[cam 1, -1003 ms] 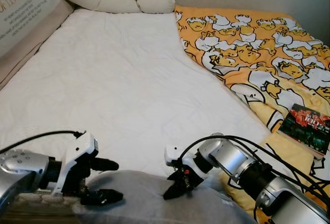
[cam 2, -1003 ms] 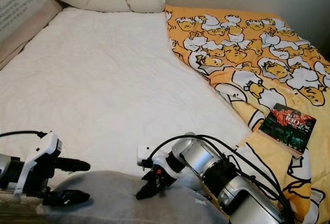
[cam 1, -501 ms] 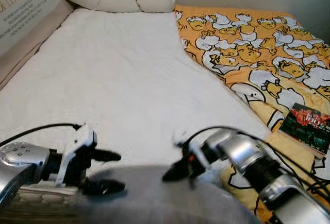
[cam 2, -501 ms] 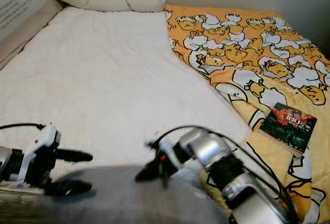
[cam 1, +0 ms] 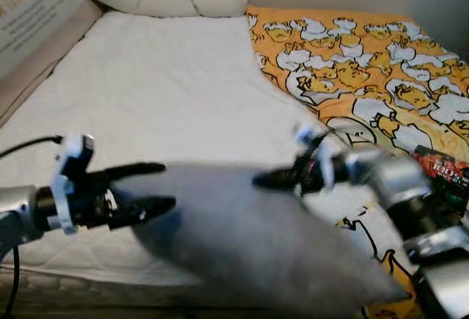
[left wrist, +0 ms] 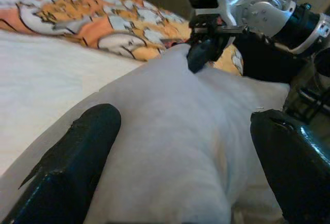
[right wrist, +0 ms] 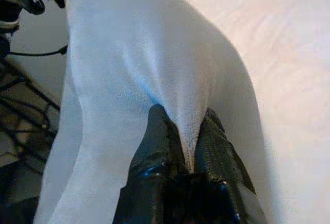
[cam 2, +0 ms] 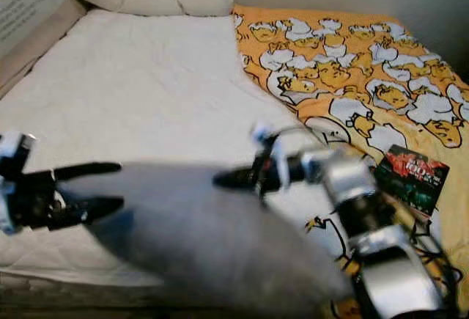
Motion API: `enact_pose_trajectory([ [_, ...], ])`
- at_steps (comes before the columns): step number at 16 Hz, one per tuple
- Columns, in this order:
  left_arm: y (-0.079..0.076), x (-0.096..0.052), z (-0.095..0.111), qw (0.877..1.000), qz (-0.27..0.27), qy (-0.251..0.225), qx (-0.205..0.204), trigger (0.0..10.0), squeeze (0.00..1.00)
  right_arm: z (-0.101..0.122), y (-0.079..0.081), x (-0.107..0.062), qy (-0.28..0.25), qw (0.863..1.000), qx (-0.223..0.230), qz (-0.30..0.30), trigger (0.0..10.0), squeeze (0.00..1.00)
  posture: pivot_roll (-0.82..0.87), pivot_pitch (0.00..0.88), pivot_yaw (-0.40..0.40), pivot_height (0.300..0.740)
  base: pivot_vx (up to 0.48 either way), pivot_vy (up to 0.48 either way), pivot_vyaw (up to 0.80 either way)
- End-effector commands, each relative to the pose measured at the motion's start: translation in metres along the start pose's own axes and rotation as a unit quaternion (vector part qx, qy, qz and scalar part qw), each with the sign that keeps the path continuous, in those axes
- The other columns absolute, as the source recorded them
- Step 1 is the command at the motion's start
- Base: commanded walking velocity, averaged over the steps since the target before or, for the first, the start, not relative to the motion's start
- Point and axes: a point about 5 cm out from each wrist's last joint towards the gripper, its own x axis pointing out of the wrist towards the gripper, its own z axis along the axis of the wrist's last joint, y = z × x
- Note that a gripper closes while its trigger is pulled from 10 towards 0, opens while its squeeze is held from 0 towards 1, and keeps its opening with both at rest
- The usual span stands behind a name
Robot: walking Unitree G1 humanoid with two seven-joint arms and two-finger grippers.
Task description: Clean up the room
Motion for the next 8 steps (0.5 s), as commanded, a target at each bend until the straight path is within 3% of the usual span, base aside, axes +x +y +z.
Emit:
enact_pose_trajectory([
  [1, -0.002, 0.001, 0.002, 1.000, 0.003, 0.000, 0.001, 10.0, 0.00, 0.023, 0.001, -0.014, -0.022, 0.999, -0.040, -0.024, 0.0, 0.00, -0.02, 0.000, -0.037, 0.740, 0.000, 0.000, 0.00],
  [3, -0.006, 0.004, 0.001, 1.000, 0.010, 0.002, -0.001, 10.0, 0.00, 0.036, -0.008, -0.027, -0.003, 0.991, -0.068, -0.112, 0.0, 0.00, -0.02, 0.000, -0.046, 0.740, 0.000, 0.000, 0.00],
  [4, -0.007, 0.009, -0.004, 1.000, 0.017, 0.005, -0.004, 10.0, 0.00, 0.040, -0.017, -0.033, 0.012, 0.980, -0.065, -0.186, 0.0, 0.00, -0.02, 0.000, -0.047, 0.740, 0.000, 0.000, 0.00],
  [5, -0.008, 0.012, -0.007, 1.000, 0.022, 0.007, -0.007, 10.0, 0.00, 0.045, -0.022, -0.035, 0.007, 0.970, -0.058, -0.236, 0.0, 0.00, -0.03, 0.000, -0.047, 0.740, 0.000, 0.000, 0.00],
  [6, -0.009, 0.014, -0.008, 1.000, 0.022, 0.007, -0.008, 10.0, 0.00, 0.047, -0.023, -0.036, 0.002, 0.967, -0.056, -0.249, 0.0, 0.00, -0.03, 0.000, -0.047, 0.740, 0.000, 0.000, 0.00],
  [8, -0.010, 0.018, -0.009, 1.000, 0.026, 0.002, -0.013, 10.0, 0.00, 0.060, -0.031, -0.041, -0.034, 0.944, -0.053, -0.322, 0.0, 0.00, -0.03, 0.000, -0.046, 0.740, 0.000, 0.000, 0.00],
])
